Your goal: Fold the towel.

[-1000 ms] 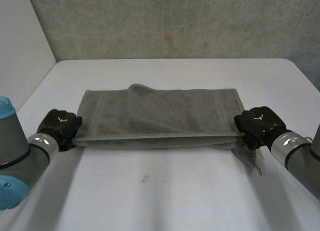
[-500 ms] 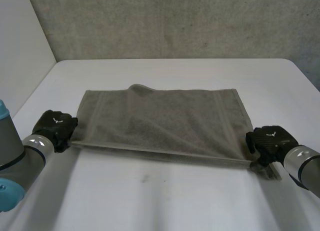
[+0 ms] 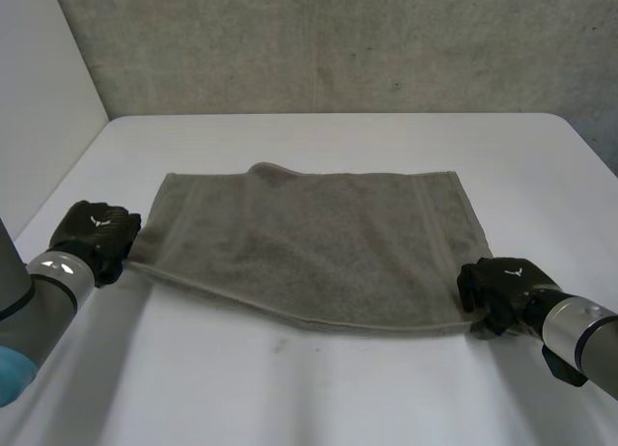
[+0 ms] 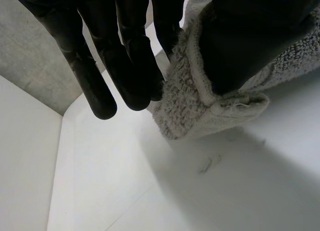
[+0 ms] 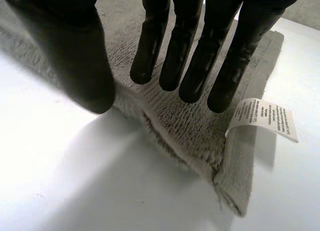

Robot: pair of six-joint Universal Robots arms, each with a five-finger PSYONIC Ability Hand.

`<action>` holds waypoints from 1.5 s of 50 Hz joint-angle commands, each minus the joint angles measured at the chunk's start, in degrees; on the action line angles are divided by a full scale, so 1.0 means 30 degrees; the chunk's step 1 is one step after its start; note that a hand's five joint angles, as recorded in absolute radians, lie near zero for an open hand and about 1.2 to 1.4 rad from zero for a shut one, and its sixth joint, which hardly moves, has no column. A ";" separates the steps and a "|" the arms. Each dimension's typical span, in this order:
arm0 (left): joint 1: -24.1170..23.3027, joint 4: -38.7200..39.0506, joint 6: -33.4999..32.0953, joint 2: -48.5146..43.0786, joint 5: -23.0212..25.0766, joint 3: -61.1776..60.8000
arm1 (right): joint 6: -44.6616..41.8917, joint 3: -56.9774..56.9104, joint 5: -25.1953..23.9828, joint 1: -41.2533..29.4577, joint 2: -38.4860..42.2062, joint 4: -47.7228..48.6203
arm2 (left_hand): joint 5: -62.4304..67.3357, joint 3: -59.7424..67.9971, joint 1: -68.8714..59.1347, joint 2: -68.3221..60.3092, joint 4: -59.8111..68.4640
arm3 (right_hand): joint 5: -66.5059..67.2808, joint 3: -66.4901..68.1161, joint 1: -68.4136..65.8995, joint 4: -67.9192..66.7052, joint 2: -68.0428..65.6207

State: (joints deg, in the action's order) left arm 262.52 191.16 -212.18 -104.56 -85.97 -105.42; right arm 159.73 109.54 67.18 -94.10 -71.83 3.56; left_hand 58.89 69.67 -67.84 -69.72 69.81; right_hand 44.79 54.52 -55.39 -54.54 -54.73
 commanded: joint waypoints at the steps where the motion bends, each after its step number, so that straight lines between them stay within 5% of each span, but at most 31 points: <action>1: 0.0033 -0.0028 -0.0027 -0.0041 0.0035 -0.0045 | -0.1213 0.0020 0.0196 0.0107 -0.0169 0.0074 | 0.3702 0.3442 -0.4054 -0.3427 0.3398 | 0.8402 0.8494 -0.8204 -0.8485 -0.8424; 12: -0.0055 -0.0877 -0.0202 0.1424 0.0210 -0.0924 | -0.4348 0.0694 -0.0097 0.1601 -0.4564 -0.0014 | 0.3702 0.3442 -0.4054 -0.3427 0.3398 | 0.8402 0.8494 -0.8204 -0.8485 -0.8424; 19: 0.0003 -0.4091 -0.2451 0.5749 0.1615 -0.2503 | -0.7769 0.0812 -0.0038 0.2682 -0.9128 -0.2463 | 0.3702 0.3442 -0.4054 -0.3427 0.3398 | 0.8402 0.8494 -0.8204 -0.8485 -0.8424; 25: 0.0617 -0.6674 -0.4623 0.9299 0.1851 -0.2712 | -1.1166 -0.0327 -0.0330 0.3652 -1.0101 -0.7708 | 0.3702 0.3442 -0.4054 -0.3427 0.3398 | 0.8402 0.8494 -0.8204 -0.8485 -0.8424; 32: 0.0999 -0.6563 -0.4861 0.9365 0.2201 -0.2623 | -1.1733 -0.1764 -0.0887 0.3565 -0.9838 -0.8569 | 0.3702 0.3442 -0.4054 -0.3427 0.3398 | 0.8402 0.8494 -0.8204 -0.8485 -0.8424; 45: -0.0319 -0.2079 -0.4714 0.0545 0.1675 0.0453 | -0.9446 -0.5429 0.0782 0.1045 -0.2074 -0.3471 | 0.3702 0.3442 -0.4054 -0.3427 0.3398 | 0.8402 0.8494 -0.8204 -0.8485 -0.8424; 47: -0.1397 -0.1233 -0.4656 -0.2166 0.0569 0.2405 | -0.9416 -0.7119 0.2443 -0.0530 0.0375 -0.2362 | 0.3702 0.3442 -0.4054 -0.3427 0.3398 | 0.8402 0.8494 -0.8204 -0.8485 -0.8424; 55: -0.2691 -0.0731 -0.4597 -0.7503 -0.2510 0.7972 | -0.9358 -1.1339 0.4617 -0.1767 0.5593 -0.0544 | 0.3702 0.3442 -0.4054 -0.3427 0.3398 | 0.8402 0.8494 -0.8204 -0.8485 -0.8424; 73: -0.2926 -0.0789 -0.4685 -1.1289 -0.3012 1.3957 | -0.9328 -1.5914 0.5234 -0.2471 0.9173 0.0864 | 0.3702 0.3442 -0.4054 -0.3427 0.3398 | 0.8402 0.8494 -0.8204 -0.8485 -0.8424; 74: -0.2955 -0.0790 -0.4656 -1.1378 -0.3012 1.4075 | -0.9329 -1.6265 0.5235 -0.2500 0.9437 0.0836 | 0.0546 0.0285 -0.0897 -0.0270 0.0241 | -0.7176 -0.7084 0.7374 0.7093 0.7154; 75: -0.2956 -0.0790 -0.4655 -1.1379 -0.3012 1.4076 | -0.9329 -1.6269 0.5235 -0.2500 0.9440 0.0836 | 0.0514 0.0254 -0.0866 -0.0239 0.0210 | -0.7332 -0.7240 0.7530 0.7249 0.7310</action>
State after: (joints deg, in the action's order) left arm 253.71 188.88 -226.25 -137.40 -95.12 -64.97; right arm 131.88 63.79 82.83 -101.34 -45.53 5.32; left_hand 58.64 68.28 -68.38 -68.30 68.30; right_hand 63.44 71.35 -71.31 -71.41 -70.98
